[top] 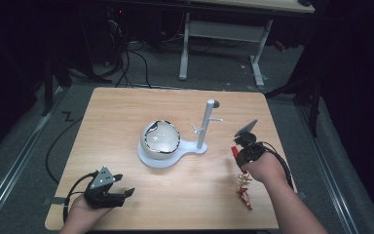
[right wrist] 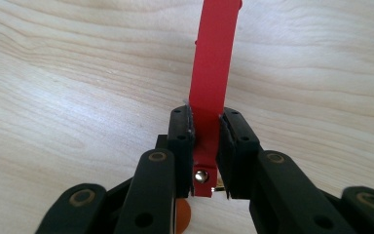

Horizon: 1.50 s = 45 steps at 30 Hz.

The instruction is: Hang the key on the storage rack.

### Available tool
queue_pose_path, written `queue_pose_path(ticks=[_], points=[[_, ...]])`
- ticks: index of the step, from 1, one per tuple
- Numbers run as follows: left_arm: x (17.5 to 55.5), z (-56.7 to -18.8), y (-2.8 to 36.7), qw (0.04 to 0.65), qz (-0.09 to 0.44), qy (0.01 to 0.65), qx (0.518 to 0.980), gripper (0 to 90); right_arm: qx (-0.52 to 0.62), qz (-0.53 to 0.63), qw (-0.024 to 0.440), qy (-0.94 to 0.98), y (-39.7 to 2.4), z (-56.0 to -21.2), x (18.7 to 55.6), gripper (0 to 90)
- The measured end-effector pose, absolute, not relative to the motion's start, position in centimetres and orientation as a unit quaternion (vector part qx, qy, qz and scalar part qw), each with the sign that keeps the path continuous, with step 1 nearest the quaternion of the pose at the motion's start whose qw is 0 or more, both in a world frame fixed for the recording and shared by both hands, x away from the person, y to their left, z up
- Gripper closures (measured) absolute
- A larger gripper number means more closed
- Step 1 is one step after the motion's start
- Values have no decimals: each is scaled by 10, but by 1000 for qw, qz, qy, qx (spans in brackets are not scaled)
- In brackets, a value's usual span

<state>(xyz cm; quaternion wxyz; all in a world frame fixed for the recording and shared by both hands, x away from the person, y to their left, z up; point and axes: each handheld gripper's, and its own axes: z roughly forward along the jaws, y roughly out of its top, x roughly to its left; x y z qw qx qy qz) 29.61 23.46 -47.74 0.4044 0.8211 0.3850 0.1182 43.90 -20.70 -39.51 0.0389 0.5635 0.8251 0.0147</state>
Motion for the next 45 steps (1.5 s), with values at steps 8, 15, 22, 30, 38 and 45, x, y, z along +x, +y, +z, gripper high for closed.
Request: queue_pose_path(ticks=[8,15,22,30,38,45], points=[[296,-477,234,404,117,386,821,307,563,39,65,823,-212,-356,431,768],[296,-478,234,405,116,387,820,306,558,70,85,823,-214,-317,427,768],[296,-478,234,405,115,387,820,306,551,83,95,825,-213,-299,423,768],[296,-478,234,406,116,386,820,306,544,98,105,827,-207,-274,425,768],[296,-478,234,406,115,385,821,306,539,109,116,827,-198,-249,430,768],[296,-477,234,407,114,384,821,306,533,115,117,830,-189,-239,436,768]])
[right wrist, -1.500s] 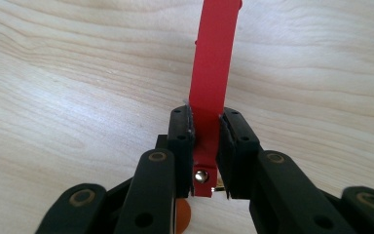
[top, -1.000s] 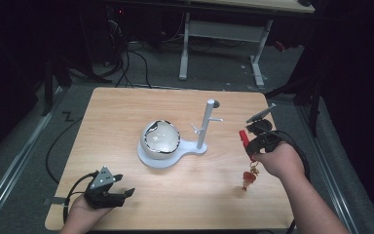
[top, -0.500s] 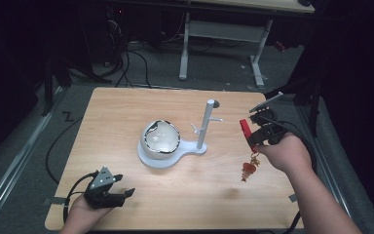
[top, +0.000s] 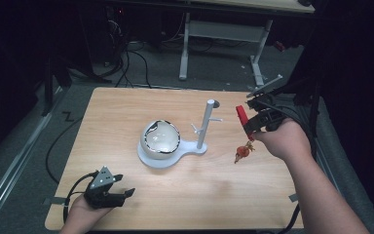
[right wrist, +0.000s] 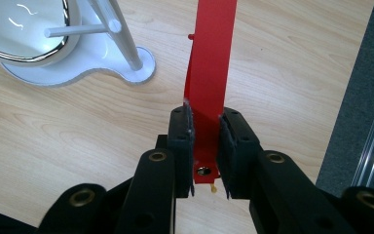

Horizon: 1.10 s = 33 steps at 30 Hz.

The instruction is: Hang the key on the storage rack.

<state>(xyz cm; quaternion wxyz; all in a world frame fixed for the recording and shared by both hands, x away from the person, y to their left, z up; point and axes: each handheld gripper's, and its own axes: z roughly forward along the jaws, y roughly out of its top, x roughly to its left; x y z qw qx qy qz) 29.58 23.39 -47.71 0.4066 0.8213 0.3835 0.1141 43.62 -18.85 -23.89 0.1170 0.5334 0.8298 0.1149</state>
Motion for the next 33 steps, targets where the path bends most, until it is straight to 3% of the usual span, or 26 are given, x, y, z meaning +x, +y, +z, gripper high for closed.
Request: queue_pose_path(ticks=[33], points=[[295,-474,237,414,113,383,818,306,525,118,123,834,-131,-229,482,768]])
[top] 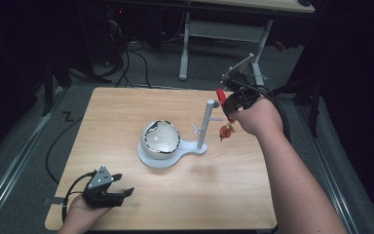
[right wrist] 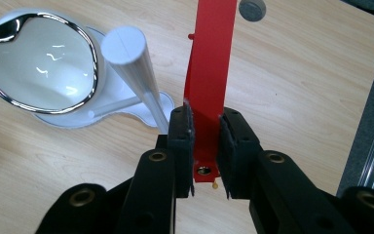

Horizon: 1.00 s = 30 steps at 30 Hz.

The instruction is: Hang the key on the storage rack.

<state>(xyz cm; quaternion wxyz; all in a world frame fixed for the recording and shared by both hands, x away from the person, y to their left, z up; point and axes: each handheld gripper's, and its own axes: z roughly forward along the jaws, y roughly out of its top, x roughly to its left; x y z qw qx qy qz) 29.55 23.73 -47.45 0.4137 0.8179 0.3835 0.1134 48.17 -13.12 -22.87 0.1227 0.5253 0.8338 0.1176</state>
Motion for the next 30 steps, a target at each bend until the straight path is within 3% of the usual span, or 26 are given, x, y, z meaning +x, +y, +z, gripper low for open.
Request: queue_pose_path(ticks=[18,30], points=[[295,-476,238,414,110,383,818,306,530,137,111,830,-116,-232,501,765],[295,-476,237,413,109,383,819,306,543,147,116,819,-128,-229,499,698]])
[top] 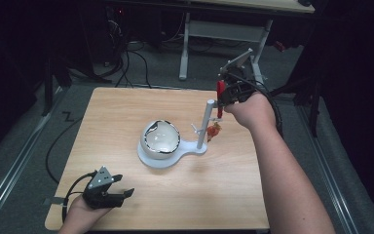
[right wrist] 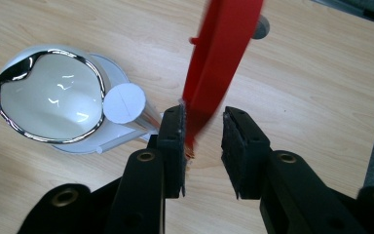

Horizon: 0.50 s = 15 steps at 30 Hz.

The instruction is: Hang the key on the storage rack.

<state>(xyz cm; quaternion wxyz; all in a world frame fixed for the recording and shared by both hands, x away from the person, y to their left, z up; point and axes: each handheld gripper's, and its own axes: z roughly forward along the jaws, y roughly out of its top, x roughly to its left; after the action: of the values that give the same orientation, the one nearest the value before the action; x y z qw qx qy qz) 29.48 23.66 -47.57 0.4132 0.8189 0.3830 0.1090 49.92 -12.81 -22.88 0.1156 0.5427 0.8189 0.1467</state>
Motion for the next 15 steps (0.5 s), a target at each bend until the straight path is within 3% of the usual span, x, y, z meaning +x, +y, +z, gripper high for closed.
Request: queue_pose_path(ticks=[15], points=[[294,-476,236,410,108,382,821,306,549,146,135,812,-143,-240,488,635]])
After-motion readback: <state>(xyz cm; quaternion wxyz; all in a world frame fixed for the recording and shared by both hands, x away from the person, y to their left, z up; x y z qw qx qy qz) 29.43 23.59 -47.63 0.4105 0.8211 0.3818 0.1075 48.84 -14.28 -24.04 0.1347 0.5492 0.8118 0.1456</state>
